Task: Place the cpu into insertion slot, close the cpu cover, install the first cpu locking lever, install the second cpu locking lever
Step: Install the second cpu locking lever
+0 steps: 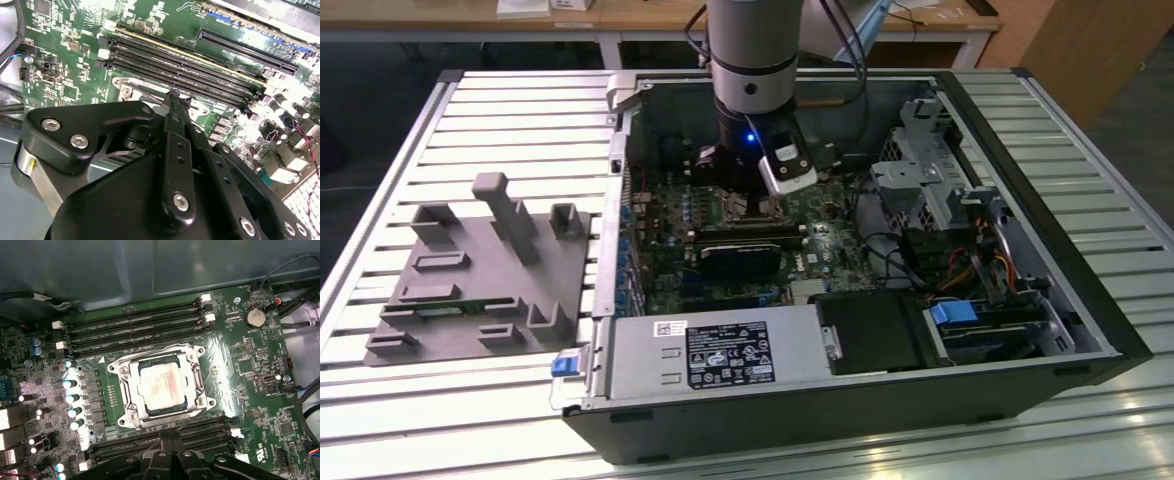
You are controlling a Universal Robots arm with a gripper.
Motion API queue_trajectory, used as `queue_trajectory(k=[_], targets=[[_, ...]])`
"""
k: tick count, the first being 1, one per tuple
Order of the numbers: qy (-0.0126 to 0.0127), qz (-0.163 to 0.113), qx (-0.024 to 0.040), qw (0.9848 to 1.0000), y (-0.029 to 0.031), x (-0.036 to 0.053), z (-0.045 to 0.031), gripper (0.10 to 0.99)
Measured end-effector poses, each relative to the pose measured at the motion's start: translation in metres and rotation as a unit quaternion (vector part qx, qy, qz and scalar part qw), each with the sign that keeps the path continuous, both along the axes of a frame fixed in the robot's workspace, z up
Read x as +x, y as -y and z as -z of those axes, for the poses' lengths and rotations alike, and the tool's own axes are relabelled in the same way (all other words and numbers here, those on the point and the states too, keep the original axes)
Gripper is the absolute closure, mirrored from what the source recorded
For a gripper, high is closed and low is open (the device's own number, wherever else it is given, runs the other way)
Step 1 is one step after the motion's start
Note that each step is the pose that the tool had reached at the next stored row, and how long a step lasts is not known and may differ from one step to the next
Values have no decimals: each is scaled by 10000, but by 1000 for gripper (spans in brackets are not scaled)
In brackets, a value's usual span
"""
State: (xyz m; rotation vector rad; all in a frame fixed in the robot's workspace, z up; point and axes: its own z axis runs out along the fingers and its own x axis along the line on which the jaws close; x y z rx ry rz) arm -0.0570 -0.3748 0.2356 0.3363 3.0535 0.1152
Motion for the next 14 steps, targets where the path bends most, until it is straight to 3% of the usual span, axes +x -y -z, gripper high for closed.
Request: queue_trajectory(k=[6, 14], targets=[[1, -1, 27, 10000, 6, -1, 8, 980], [1, -1, 261, 9997, 57, -87, 63, 980]])
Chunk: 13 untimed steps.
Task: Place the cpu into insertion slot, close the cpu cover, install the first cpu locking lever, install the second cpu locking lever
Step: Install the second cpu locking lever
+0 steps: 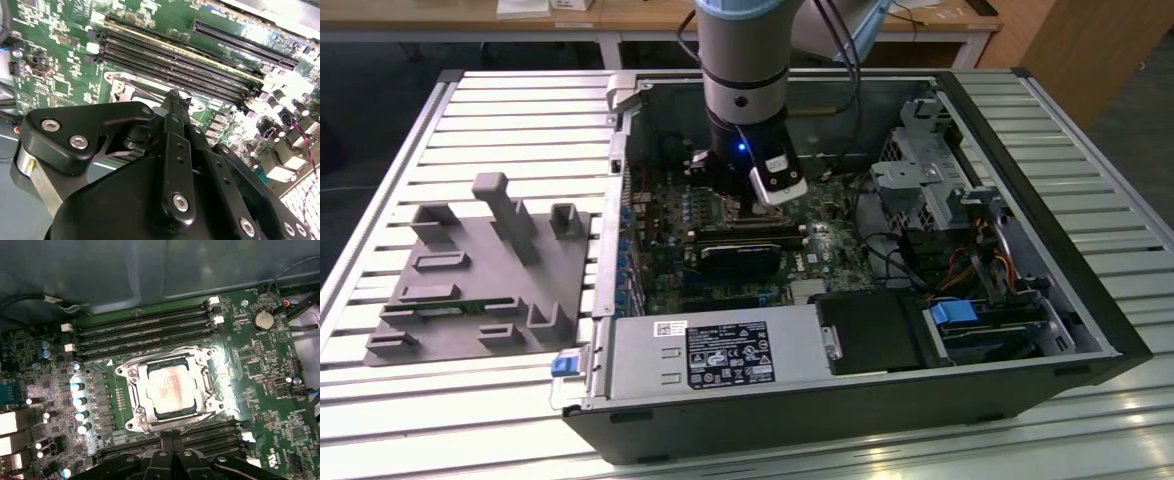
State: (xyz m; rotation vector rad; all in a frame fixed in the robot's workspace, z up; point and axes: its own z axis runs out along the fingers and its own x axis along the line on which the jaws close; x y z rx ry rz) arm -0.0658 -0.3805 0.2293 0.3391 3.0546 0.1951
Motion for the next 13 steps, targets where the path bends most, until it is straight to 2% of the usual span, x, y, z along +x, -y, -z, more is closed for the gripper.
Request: queue_trajectory(k=[7, 9, 13], targets=[[0, -5, 151, 9999, 103, -26, 72, 980], [1, -9, 217, 9998, 123, -38, 86, 980], [2, -19, 389, 9992, 153, -63, 111, 980]])
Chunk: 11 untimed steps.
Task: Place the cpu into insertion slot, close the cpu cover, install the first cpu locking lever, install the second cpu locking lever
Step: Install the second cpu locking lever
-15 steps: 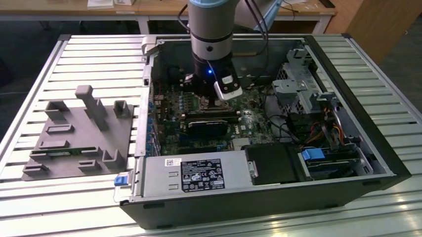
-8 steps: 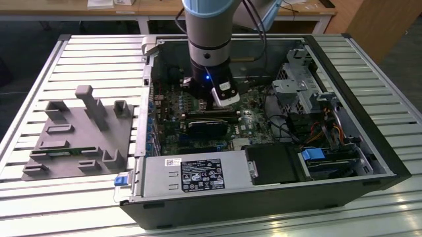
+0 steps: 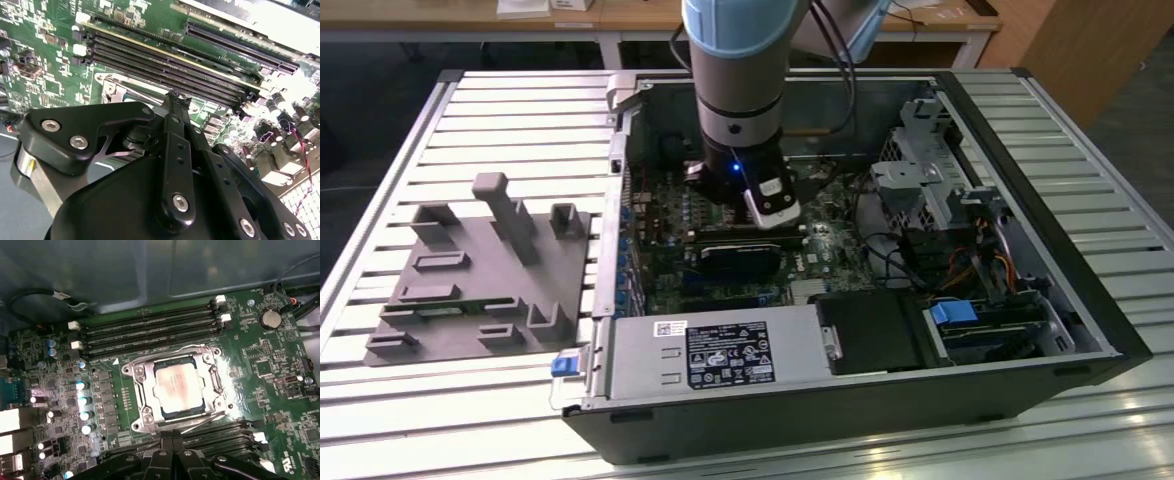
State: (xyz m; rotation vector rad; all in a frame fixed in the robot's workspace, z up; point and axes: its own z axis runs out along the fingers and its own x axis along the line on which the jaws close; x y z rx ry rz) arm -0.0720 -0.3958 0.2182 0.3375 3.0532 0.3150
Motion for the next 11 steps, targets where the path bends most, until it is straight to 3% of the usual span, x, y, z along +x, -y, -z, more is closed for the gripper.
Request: queue_trajectory(k=[11], targets=[[29, -17, 360, 9993, 89, -83, 74, 980]])
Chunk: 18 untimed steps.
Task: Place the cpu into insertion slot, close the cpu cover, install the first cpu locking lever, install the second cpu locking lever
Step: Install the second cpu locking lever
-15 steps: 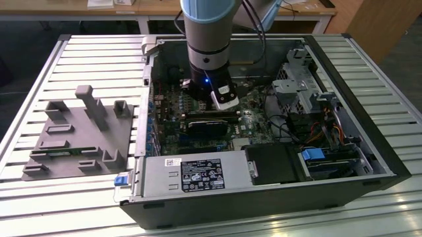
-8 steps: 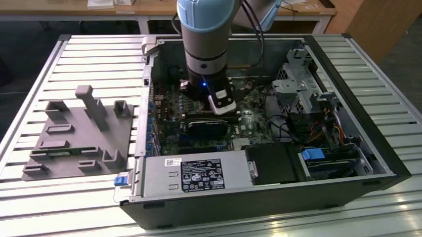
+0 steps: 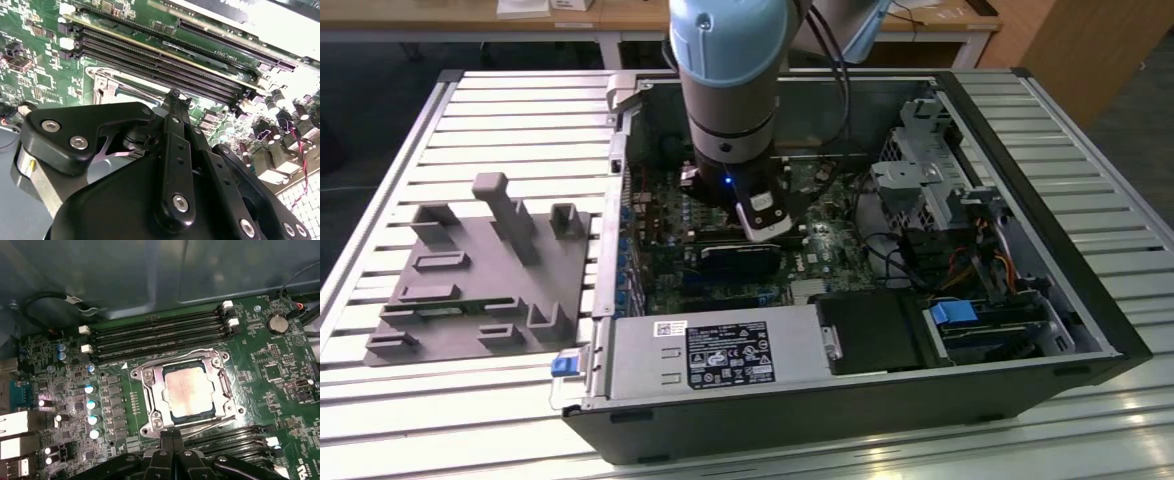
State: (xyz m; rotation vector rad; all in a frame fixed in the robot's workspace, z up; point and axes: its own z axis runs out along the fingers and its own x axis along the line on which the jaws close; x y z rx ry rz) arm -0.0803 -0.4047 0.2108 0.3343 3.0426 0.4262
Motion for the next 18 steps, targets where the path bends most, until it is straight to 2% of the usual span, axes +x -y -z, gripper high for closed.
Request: queue_trajectory(k=[5, 7, 9, 13, 16, 17, 18], targets=[[19, -7, 193, 9998, 24, -52, 27, 980], [30, -10, 240, 9997, 39, -69, 43, 980], [51, -11, 252, 9997, 48, -77, 60, 980], [141, -13, 251, 9996, 49, -95, 93, 980], [262, -17, 251, 9993, 49, -139, 110, 980], [291, -18, 251, 9993, 49, -152, 114, 980], [308, -19, 251, 9992, 49, -163, 117, 980]])
